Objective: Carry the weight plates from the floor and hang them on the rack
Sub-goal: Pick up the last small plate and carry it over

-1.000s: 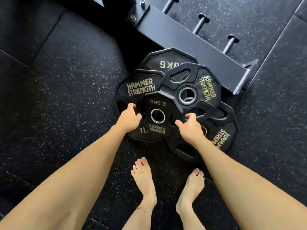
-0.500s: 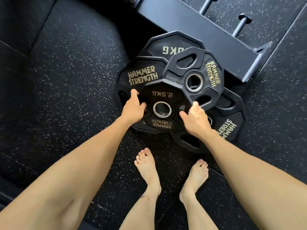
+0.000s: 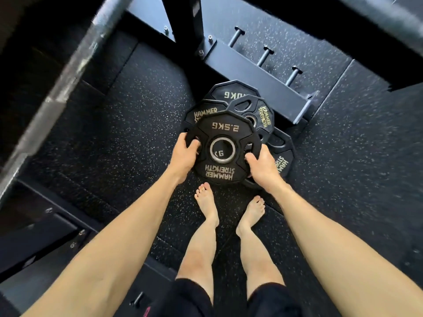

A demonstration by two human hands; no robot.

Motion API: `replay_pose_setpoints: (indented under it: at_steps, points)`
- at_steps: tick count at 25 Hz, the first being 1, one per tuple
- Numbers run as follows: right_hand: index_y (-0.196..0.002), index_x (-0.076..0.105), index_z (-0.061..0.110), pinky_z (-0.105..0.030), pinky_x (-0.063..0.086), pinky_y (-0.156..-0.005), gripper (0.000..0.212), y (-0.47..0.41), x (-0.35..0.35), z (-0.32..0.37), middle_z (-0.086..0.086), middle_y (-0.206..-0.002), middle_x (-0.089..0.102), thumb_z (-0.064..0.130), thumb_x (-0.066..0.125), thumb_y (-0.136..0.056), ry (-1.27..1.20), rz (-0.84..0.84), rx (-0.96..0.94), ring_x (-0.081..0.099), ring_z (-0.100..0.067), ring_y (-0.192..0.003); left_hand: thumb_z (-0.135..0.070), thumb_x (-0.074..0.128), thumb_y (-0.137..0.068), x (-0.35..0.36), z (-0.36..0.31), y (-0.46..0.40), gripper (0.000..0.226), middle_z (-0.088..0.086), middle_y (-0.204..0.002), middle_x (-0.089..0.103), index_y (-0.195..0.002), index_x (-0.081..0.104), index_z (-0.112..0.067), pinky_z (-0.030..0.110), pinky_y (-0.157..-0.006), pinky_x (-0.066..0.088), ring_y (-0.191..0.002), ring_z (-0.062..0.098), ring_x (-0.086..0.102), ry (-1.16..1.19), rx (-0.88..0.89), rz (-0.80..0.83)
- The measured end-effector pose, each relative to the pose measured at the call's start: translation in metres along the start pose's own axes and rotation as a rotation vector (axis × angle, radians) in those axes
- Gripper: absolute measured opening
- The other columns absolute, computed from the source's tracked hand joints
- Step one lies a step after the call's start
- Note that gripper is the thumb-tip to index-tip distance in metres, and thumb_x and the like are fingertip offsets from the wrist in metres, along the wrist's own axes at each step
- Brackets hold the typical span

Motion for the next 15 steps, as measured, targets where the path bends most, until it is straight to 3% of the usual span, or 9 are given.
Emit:
replay_pose_setpoints:
  at_steps: [4,8,11,15]
  points:
    - [-0.11,0.048,0.016,-0.028,0.036,-0.075,0.014,0.09,-0.04,0.055,0.011,-0.092,0.055,0.021,0.05,-0.096,-0.095,-0.047,-0.133,0.052,-0.013,-0.09,-0.015,0.047,-0.095,-0.03,-0.07,0.106,0.009,-0.006,-0.08,0.055,-0.09,0.051,-0.022,0.021,-0.062,0.043,-0.07,0.006,0.05,0.143,0.06,-0.031]
    - [-0.105,0.055,0.015,-0.033,0.046,-0.079,0.015,0.181,-0.078,0.108,0.009,-0.093,0.061,0.026,0.051,-0.096,-0.202,-0.066,-0.306,0.058,-0.01,-0.087,-0.019,0.04,-0.101,-0.063,-0.131,0.211,0.017,-0.006,-0.081,0.056,-0.091,0.053,-0.021,0.025,-0.071,0.043,-0.072,0.004,0.052,0.296,0.219,-0.011]
    - [-0.09,0.054,0.021,-0.04,0.047,-0.083,0.035,0.246,-0.104,0.142,0.005,-0.086,0.059,0.052,0.041,-0.097,-0.232,-0.067,-0.419,0.058,-0.015,-0.083,-0.032,0.042,-0.101,-0.088,-0.16,0.284,0.021,-0.002,-0.092,0.061,-0.102,0.058,-0.02,0.029,-0.081,0.048,-0.086,0.01,0.057,0.344,0.362,-0.014]
    - [-0.085,0.055,0.019,-0.056,0.048,-0.083,0.056,0.312,-0.124,0.175,-0.002,-0.082,0.058,0.07,0.031,-0.089,-0.232,-0.029,-0.582,0.056,-0.024,-0.079,-0.039,0.043,-0.101,-0.111,-0.179,0.37,0.023,-0.007,-0.082,0.058,-0.096,0.057,-0.022,0.028,-0.075,0.047,-0.076,0.009,0.054,0.393,0.542,-0.146]
Point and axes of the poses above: each hand's wrist, its own y-axis away from the middle knuckle, its own x-axis out of the palm, z = x × y, the point moved 10 cm from there along -y, towards the middle knuckle
